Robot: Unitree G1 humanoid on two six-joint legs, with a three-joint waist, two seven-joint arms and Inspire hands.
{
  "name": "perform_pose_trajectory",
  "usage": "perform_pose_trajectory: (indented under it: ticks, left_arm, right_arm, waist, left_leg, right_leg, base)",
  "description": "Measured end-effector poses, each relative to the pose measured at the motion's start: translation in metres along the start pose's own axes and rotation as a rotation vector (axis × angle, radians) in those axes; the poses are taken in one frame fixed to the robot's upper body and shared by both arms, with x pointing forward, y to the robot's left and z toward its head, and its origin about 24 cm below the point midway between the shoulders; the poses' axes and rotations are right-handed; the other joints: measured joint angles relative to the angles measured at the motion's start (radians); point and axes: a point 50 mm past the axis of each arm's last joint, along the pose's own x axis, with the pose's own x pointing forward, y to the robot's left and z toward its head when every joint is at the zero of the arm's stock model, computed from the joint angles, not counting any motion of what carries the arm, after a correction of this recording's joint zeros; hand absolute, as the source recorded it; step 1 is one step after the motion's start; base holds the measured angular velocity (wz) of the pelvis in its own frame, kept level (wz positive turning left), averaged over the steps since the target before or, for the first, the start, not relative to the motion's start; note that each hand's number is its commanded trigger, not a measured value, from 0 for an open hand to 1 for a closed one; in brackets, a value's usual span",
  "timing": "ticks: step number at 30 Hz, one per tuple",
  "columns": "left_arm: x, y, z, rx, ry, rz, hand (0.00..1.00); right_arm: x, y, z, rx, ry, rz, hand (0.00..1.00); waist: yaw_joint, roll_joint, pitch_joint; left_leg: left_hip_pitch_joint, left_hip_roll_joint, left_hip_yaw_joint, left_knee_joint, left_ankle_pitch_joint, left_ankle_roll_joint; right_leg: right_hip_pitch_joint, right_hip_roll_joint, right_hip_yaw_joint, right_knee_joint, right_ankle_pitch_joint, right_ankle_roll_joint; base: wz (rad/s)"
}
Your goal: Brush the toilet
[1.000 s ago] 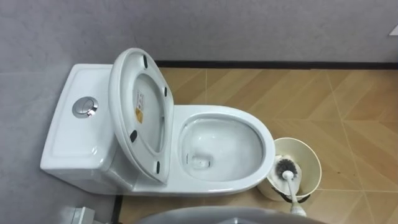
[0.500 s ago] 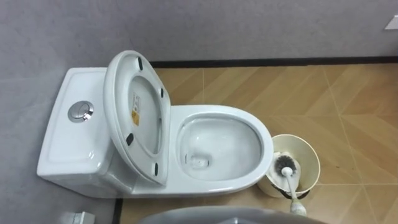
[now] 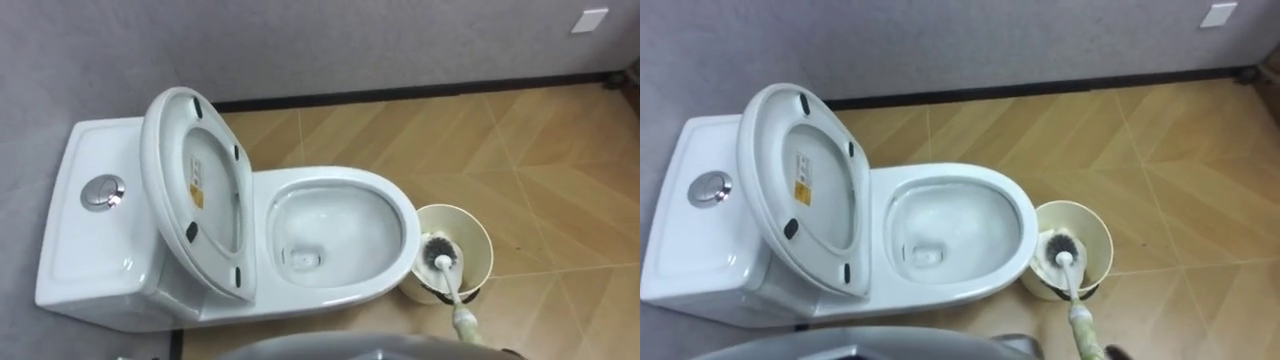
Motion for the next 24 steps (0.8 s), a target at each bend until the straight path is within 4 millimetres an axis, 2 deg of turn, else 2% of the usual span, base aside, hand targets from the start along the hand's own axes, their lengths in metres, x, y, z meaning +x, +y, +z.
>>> perform_pose_trajectory:
  ticks: [3, 7, 10, 11, 16, 24]
  left_arm:
    - [0.000, 0.003, 0.002, -0.015, -0.011, 0.017, 0.00]
    - [0.000, 0.005, 0.010, -0.004, -0.052, 0.024, 0.00]
    - [-0.001, 0.005, 0.021, 0.018, -0.110, 0.025, 0.00]
    - [-0.002, 0.004, 0.024, 0.024, -0.132, 0.023, 0.00]
    - [-0.002, 0.002, 0.038, 0.036, -0.193, 0.017, 0.00]
    - [-0.002, 0.004, 0.036, 0.017, -0.202, 0.017, 0.00]
  right_arm:
    - [-0.010, 0.027, 0.014, -0.020, -0.093, 0.047, 0.00]
    - [-0.028, 0.055, 0.033, -0.130, -0.270, 0.123, 0.00]
    - [-0.042, 0.077, 0.035, -0.309, -0.422, 0.184, 0.00]
    - [-0.045, 0.083, 0.033, -0.387, -0.468, 0.199, 0.00]
    - [-0.054, 0.097, 0.025, -0.632, -0.605, 0.246, 0.00]
    - [-0.058, 0.104, 0.018, -0.775, -0.667, 0.314, 0.00]
  waist:
    - [0.001, -0.002, -0.0023]
    - [0.008, 0.011, -0.0043]
    - [0.009, 0.016, -0.0041]
    - [0.021, 0.016, -0.0042]
    - [0.054, 0.008, -0.0050]
    - [0.064, 0.010, -0.0055]
  left_leg:
    - [-0.014, 0.000, -0.001, 0.001, 0.001, 0.001]
    - [-0.024, 0.001, -0.002, 0.001, 0.000, 0.001]
    - [-0.027, 0.001, 0.001, -0.001, 0.001, 0.001]
    - [-0.025, 0.001, 0.003, -0.003, 0.001, 0.000]
    - [-0.020, 0.000, 0.002, -0.009, 0.002, 0.001]
    - [-0.051, 0.000, -0.005, -0.007, 0.003, 0.003]
  right_leg:
    - [-0.016, 0.001, 0.002, 0.001, 0.001, 0.000]
    - [-0.030, 0.001, -0.001, 0.017, 0.003, 0.000]
    - [-0.033, 0.001, -0.001, 0.015, 0.003, -0.001]
    - [-0.033, 0.001, 0.000, 0.015, 0.003, -0.001]
    - [-0.032, 0.000, 0.003, 0.013, 0.006, -0.001]
    - [-0.059, -0.001, -0.010, 0.015, 0.008, -0.001]
  base:
    - [0.00]
    - [0.00]
    - [0.00]
    - [-0.04]
    - [-0.02]
    - [0.02]
